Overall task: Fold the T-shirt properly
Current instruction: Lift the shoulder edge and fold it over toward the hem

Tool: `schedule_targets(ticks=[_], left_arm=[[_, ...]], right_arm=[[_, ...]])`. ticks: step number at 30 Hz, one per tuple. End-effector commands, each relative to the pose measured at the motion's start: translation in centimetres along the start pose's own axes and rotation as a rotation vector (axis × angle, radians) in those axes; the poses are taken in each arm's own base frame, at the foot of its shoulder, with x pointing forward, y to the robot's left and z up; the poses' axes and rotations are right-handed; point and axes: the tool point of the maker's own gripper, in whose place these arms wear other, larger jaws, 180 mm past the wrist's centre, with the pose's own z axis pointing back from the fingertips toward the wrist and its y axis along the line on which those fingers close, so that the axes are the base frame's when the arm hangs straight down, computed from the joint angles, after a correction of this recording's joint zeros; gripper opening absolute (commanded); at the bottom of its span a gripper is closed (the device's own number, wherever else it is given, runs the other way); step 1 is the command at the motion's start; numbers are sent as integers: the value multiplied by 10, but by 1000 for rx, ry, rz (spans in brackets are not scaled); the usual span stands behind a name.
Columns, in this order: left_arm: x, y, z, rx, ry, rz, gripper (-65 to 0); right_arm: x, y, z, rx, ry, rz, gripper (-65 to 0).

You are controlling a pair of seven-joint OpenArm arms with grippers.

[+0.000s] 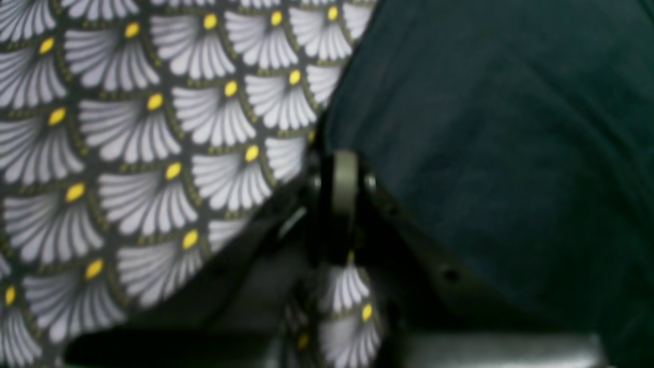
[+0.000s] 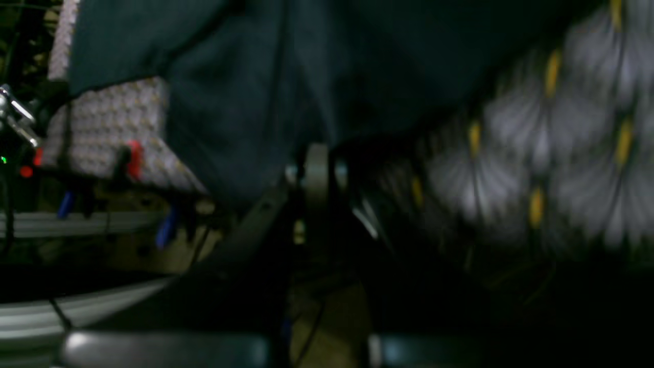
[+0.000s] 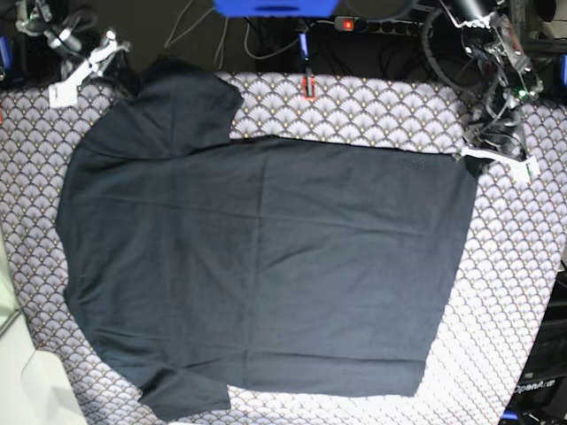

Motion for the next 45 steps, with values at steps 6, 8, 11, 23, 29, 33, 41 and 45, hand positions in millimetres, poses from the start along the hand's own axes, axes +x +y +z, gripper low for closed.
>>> schedule_targets(ticks=[6,8,11,23,29,33,41,45], left_arm=[[29,-15,10,-22,-38,-55,-650],[37,-18,13,-25,-56,-69,-650],[48,-24,15,-32,-83,-82,-650],[93,-44,-4,-19,-118,-141,-650],[124,-63,-20,-14,-126,-184,-650],[130,-78,-42,-27,-97,-209,-650],[157,-114,-73,-57,-72,-250,-650],[183,-127,-78,-55,-97,-268,-650]], right_arm=[[38,27,1,81,-68,94,-650],[51,28,0,87,-82,131,-650],[66,20,-5,68,-59,181,-650],[169,-8,-23,-20,-86,373,-650],[204,-34,-38,-115,-69,431,-650],[223,-45,-52,-160,-70,448,-650],[257,-49,-89,-194,-28,513,-650],[276,-47,-105,-199,-14,539,-650]])
